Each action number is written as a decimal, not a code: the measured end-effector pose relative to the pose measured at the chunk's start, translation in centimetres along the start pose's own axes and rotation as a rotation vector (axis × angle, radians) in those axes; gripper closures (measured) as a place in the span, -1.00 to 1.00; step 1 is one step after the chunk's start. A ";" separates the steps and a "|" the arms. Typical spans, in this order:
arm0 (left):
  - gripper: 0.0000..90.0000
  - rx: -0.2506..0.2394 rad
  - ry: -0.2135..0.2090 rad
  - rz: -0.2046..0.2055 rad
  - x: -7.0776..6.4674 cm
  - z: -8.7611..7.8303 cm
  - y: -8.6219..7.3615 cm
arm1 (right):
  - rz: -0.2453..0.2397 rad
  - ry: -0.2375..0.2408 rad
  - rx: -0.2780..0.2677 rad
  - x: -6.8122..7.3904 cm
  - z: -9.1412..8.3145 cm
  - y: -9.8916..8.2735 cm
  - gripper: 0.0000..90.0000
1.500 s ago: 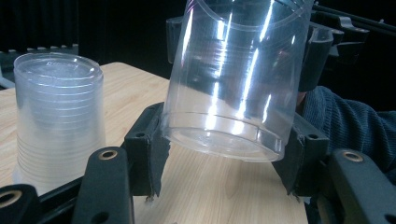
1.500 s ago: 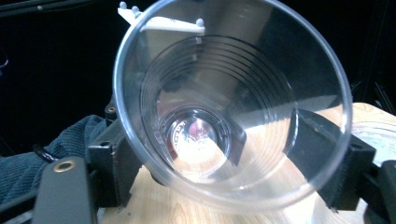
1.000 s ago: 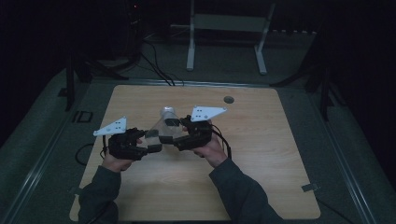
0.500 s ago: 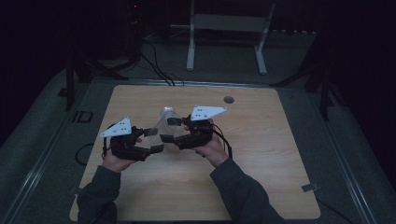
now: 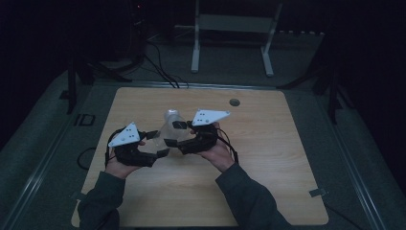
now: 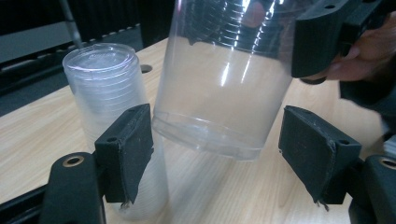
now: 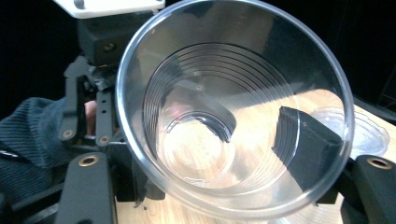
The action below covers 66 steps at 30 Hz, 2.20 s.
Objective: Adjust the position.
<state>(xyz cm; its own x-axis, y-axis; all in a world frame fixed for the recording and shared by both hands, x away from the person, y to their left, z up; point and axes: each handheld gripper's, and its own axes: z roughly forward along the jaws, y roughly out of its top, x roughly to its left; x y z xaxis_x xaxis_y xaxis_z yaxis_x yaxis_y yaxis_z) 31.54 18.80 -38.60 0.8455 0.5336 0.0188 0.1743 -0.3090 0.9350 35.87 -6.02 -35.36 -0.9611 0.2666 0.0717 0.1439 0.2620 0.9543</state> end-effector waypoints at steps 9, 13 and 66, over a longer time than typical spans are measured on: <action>-0.41 0.021 0.074 0.044 -0.5 0.2 0.2 | 0.015 -0.041 0.042 -0.1 0.2 0.1 -0.31; -0.41 0.029 0.109 0.060 -0.7 0.3 0.2 | 0.023 -0.056 0.062 -0.1 0.3 0.1 -0.30; -0.08 0.025 0.154 0.040 -1.0 2.1 -0.1 | 0.051 -0.060 0.095 0.3 1.0 -0.3 -0.54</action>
<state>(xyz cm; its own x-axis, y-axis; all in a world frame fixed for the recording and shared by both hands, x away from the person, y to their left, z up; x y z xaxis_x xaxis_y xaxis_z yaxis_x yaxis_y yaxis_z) 31.75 16.63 -39.43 0.7649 0.6344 0.1116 0.1565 -0.3511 0.9232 35.77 -5.04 -35.91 -0.9366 0.3362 0.0989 0.2163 0.3326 0.9179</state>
